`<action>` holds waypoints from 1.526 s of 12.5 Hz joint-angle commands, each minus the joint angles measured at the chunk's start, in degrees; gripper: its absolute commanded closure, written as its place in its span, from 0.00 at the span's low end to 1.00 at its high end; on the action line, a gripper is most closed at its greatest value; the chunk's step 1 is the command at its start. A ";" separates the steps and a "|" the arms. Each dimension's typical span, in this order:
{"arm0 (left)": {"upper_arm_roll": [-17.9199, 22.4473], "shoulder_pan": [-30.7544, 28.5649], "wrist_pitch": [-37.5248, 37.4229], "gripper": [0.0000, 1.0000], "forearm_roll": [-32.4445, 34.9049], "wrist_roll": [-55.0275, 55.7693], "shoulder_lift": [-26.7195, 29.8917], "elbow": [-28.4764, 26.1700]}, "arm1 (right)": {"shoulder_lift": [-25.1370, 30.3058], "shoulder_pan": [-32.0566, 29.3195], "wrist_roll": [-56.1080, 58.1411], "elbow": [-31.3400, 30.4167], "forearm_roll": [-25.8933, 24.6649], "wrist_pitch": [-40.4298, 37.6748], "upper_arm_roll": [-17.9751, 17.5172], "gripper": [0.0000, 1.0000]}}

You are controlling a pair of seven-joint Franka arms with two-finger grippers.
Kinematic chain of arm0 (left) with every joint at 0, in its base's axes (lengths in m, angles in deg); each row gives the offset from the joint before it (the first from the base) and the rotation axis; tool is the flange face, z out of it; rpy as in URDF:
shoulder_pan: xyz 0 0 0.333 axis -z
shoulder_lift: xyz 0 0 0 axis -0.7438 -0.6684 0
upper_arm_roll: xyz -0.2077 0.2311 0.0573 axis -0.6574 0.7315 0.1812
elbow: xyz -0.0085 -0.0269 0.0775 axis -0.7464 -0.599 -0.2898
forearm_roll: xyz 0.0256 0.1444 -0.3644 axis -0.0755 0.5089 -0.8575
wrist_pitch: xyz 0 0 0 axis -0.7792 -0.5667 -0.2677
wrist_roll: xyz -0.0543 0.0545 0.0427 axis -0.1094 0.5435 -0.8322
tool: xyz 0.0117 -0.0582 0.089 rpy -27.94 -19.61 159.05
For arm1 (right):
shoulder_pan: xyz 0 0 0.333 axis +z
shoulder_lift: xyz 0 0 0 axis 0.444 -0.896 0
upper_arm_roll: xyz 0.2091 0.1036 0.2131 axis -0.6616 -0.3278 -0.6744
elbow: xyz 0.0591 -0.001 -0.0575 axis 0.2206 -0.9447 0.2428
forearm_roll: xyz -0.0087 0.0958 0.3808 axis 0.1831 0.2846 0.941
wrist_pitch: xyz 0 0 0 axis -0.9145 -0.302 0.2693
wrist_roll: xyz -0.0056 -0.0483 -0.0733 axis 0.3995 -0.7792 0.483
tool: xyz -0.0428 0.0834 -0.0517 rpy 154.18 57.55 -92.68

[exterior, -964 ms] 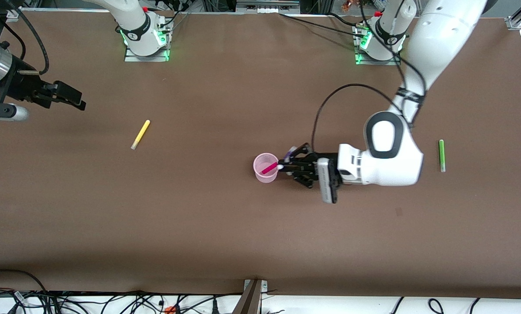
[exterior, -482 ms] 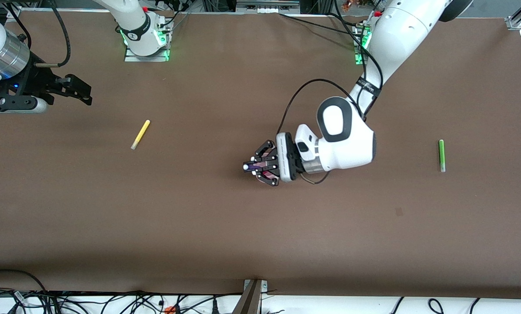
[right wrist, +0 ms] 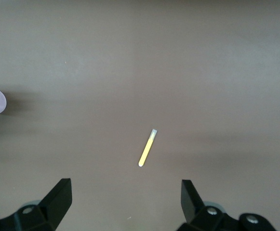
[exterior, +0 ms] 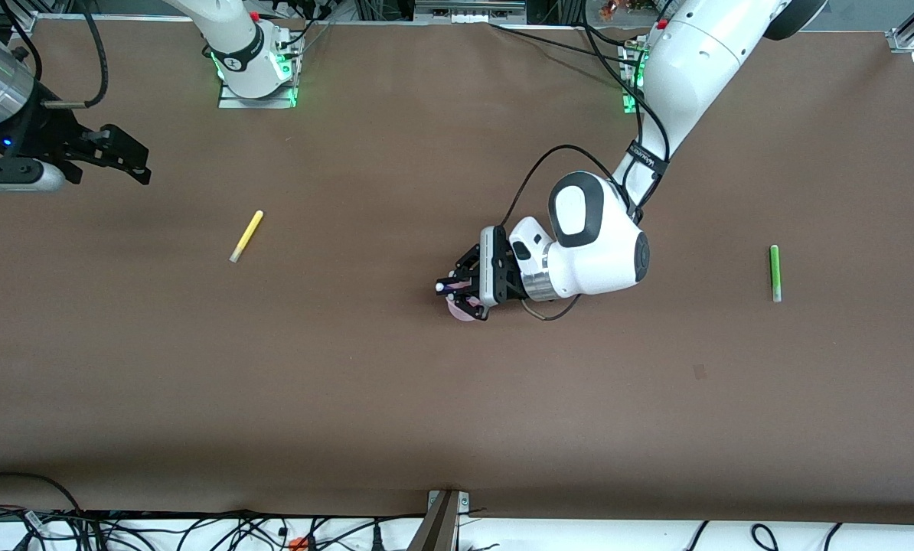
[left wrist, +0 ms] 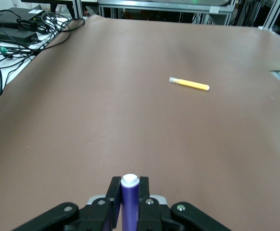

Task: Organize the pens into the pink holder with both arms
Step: 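Lower the purple marker into the pink cup and open the left gripper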

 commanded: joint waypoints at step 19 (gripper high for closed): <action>6.89 -5.77 -43.14 0.00 51.97 65.93 13.20 2.01 | -1.75 -1.43 0.15 1.12 -0.04 0.65 -0.85 0.00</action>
